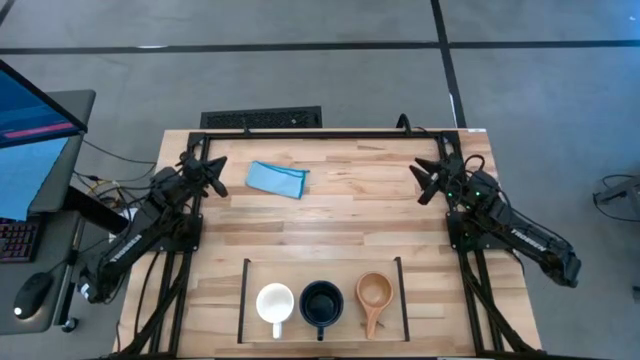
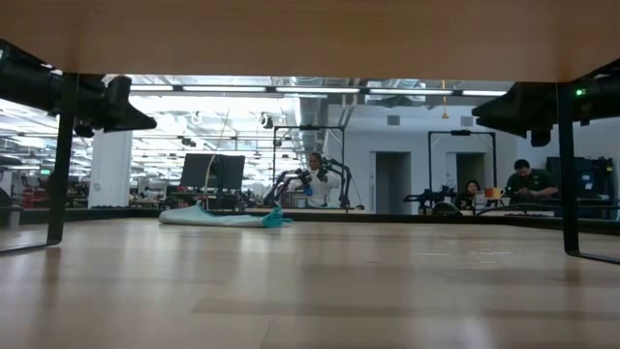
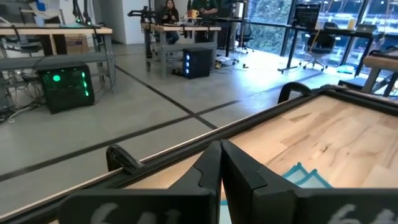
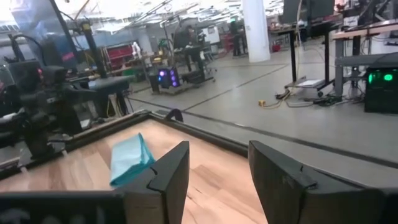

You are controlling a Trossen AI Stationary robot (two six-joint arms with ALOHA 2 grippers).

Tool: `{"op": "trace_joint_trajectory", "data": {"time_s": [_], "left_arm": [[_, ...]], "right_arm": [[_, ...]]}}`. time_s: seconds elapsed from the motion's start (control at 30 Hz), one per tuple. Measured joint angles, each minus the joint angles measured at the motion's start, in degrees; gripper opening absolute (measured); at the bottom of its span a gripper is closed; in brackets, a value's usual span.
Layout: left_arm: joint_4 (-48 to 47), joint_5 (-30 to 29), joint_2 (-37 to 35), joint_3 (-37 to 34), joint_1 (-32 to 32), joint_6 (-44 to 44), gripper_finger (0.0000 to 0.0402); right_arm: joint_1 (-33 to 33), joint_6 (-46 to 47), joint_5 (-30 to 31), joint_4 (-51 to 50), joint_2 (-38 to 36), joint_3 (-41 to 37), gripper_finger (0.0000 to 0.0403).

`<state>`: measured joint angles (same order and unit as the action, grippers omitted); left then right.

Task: Stack small to large cups/mugs on shelf
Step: Return to Home Position

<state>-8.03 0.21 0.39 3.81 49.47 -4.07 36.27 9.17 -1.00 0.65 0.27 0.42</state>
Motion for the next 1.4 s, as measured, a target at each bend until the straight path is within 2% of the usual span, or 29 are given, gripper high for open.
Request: {"op": "trace_joint_trajectory", "data": {"time_s": [0.37,0.5,0.73,0.9,1.2,1.4], "left_arm": [[-0.1,0.0,6.7,0.0,0.0,1.4,0.0],[-0.1,0.8,7.2,0.0,0.0,0.4,0.0],[-0.2,9.1,7.0,0.2,-1.2,-1.5,0.0],[-0.4,5.8,7.0,0.2,-4.2,-2.5,0.0],[-0.3,3.3,6.9,0.1,-10.8,-4.1,0.0],[-0.5,0.3,3.8,0.0,-15.6,-4.3,0.0]], "right_arm": [[-0.8,-0.1,1.0,-0.1,0.1,0.0,0.0186],[-0.8,-0.2,1.0,-0.1,0.1,0.0,0.0186],[-0.8,-0.2,1.0,-0.1,0.1,0.0,0.0186],[-0.8,-0.2,1.0,-0.1,0.1,0.0,0.0186],[-0.8,-0.1,1.0,-0.2,0.1,0.0,0.0186],[-0.8,-0.1,1.0,-0.2,0.1,0.0,0.0186]]}}
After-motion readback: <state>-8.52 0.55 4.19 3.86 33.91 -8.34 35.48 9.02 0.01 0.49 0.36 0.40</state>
